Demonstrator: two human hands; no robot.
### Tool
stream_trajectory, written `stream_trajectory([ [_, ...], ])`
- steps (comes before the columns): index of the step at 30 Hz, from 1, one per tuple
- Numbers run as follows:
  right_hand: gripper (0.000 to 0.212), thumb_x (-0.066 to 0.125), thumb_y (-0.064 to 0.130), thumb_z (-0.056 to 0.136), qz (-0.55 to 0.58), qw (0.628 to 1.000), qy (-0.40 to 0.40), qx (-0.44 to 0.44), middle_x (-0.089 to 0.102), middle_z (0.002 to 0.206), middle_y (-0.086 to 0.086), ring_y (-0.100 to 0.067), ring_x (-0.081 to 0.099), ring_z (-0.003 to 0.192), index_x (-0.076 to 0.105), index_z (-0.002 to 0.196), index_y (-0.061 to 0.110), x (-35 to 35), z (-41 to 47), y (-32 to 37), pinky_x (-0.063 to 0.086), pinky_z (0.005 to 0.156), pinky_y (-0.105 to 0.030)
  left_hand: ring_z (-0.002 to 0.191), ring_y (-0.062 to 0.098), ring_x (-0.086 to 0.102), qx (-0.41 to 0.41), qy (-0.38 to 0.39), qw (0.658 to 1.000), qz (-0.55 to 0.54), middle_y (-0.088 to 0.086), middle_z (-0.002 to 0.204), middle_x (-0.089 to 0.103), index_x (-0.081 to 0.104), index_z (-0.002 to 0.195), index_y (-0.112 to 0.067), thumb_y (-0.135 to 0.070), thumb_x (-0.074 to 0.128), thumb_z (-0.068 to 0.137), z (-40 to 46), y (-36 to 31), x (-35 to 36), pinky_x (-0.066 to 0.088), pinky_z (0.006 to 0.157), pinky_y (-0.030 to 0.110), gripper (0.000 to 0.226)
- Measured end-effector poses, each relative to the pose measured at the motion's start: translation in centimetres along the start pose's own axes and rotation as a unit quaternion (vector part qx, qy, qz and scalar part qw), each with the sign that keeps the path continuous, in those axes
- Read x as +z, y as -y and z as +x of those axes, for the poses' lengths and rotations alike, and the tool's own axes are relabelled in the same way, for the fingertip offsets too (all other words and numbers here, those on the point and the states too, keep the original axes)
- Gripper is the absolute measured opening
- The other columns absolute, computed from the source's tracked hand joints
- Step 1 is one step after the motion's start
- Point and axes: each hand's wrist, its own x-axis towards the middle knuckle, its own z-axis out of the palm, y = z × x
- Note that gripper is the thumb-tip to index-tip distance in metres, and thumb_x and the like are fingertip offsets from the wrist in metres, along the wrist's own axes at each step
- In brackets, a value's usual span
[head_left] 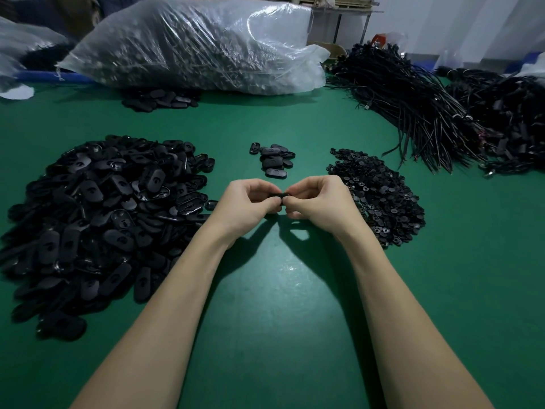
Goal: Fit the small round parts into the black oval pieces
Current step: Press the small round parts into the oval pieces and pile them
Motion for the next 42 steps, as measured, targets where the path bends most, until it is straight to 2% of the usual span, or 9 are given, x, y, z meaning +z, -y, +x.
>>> stream_trajectory([
  [4, 0.012, 0.078, 0.003, 0.084, -0.026, 1.000, -0.003, -0.005, 0.076, 0.071, -0.002, -0.020, 0.076, 0.066, 0.072, 0.081, 0.012, 0.3, 0.0, -0.1, 0.066, 0.073, -0.038, 0.076, 0.010, 0.075, -0.006, -0.010, 1.000, 0.024, -0.001, 0.077, 0.077, 0.071, 0.088, -0.018, -0.002, 0.072, 0.090, 0.1, -0.1, 0.3, 0.056, 0.073, 0.019, 0.016],
  [10, 0.013, 0.077, 0.004, 0.082, -0.049, 0.999, -0.014, -0.019, 0.073, 0.064, 0.003, -0.019, 0.075, 0.060, 0.070, 0.079, 0.014, 0.4, 0.2, -0.5, 0.065, 0.071, -0.042, 0.080, 0.015, 0.075, -0.003, -0.034, 0.998, 0.060, 0.005, 0.083, 0.077, 0.071, 0.087, -0.020, -0.005, 0.073, 0.089, 0.1, 0.0, 0.7, 0.060, 0.083, 0.030, 0.015],
  [15, 0.014, 0.081, 0.007, 0.079, -0.050, 0.998, -0.022, -0.030, 0.071, 0.058, 0.009, -0.012, 0.073, 0.056, 0.070, 0.077, 0.014, 0.6, 0.2, -0.6, 0.062, 0.058, -0.027, 0.085, 0.020, 0.074, 0.004, -0.050, 0.995, 0.090, 0.004, 0.085, 0.077, 0.072, 0.087, -0.020, -0.011, 0.074, 0.087, 0.3, 0.1, 1.0, 0.059, 0.088, 0.037, 0.010],
  [19, 0.011, 0.076, 0.007, 0.085, -0.063, 0.996, -0.007, -0.056, 0.076, 0.077, 0.005, -0.017, 0.075, 0.064, 0.073, 0.090, 0.016, 0.4, 0.0, -0.7, 0.065, 0.070, -0.039, 0.080, 0.016, 0.076, -0.009, -0.045, 0.998, 0.036, 0.004, 0.084, 0.078, 0.072, 0.090, -0.017, -0.008, 0.074, 0.088, 0.1, 0.0, 0.7, 0.060, 0.087, 0.035, 0.010],
  [22, 0.023, 0.075, 0.011, 0.085, -0.153, 0.978, -0.002, -0.145, 0.075, 0.089, 0.010, -0.005, 0.069, 0.062, 0.073, 0.100, 0.029, 0.1, 0.0, -0.6, 0.057, 0.067, -0.023, 0.087, 0.023, 0.076, -0.028, -0.068, 0.997, -0.012, 0.009, 0.091, 0.077, 0.073, 0.095, -0.016, -0.008, 0.073, 0.088, 0.1, -0.1, 0.6, 0.059, 0.091, 0.040, 0.009],
  [24, 0.023, 0.076, 0.016, 0.084, -0.195, 0.967, -0.020, -0.163, 0.075, 0.087, 0.013, -0.004, 0.065, 0.062, 0.074, 0.099, 0.034, 0.0, 0.0, -0.6, 0.056, 0.067, -0.024, 0.090, 0.024, 0.075, -0.034, -0.058, 0.998, -0.017, 0.011, 0.094, 0.077, 0.073, 0.100, -0.013, -0.008, 0.072, 0.090, 0.2, -0.2, 0.5, 0.059, 0.092, 0.039, 0.011],
  [30, 0.019, 0.078, 0.028, 0.086, -0.219, 0.966, -0.036, -0.130, 0.076, 0.093, 0.015, -0.007, 0.069, 0.070, 0.075, 0.103, 0.034, 0.0, 0.5, -0.6, 0.060, 0.081, -0.038, 0.084, 0.019, 0.074, -0.047, -0.061, 0.994, -0.084, 0.008, 0.091, 0.075, 0.068, 0.098, -0.013, -0.006, 0.069, 0.093, 0.3, -0.4, 0.7, 0.060, 0.087, 0.029, 0.009],
  [35, 0.017, 0.075, 0.036, 0.088, -0.239, 0.960, -0.110, -0.096, 0.072, 0.097, 0.014, -0.014, 0.069, 0.086, 0.076, 0.105, 0.035, 0.4, 2.3, 0.6, 0.057, 0.079, -0.034, 0.078, 0.012, 0.075, -0.054, -0.058, 0.992, -0.093, 0.008, 0.094, 0.072, 0.065, 0.103, -0.007, -0.009, 0.068, 0.094, 0.5, -0.3, 0.5, 0.060, 0.080, 0.023, 0.010],
  [42, 0.023, 0.071, 0.034, 0.089, -0.277, 0.953, -0.121, -0.035, 0.076, 0.111, 0.008, -0.019, 0.068, 0.104, 0.074, 0.112, 0.033, 1.3, 7.9, 3.1, 0.050, 0.081, -0.027, 0.076, 0.012, 0.074, -0.058, -0.053, 0.993, -0.090, 0.008, 0.091, 0.072, 0.065, 0.103, -0.004, -0.010, 0.065, 0.096, 0.7, -0.2, 0.5, 0.061, 0.083, 0.026, 0.009],
])
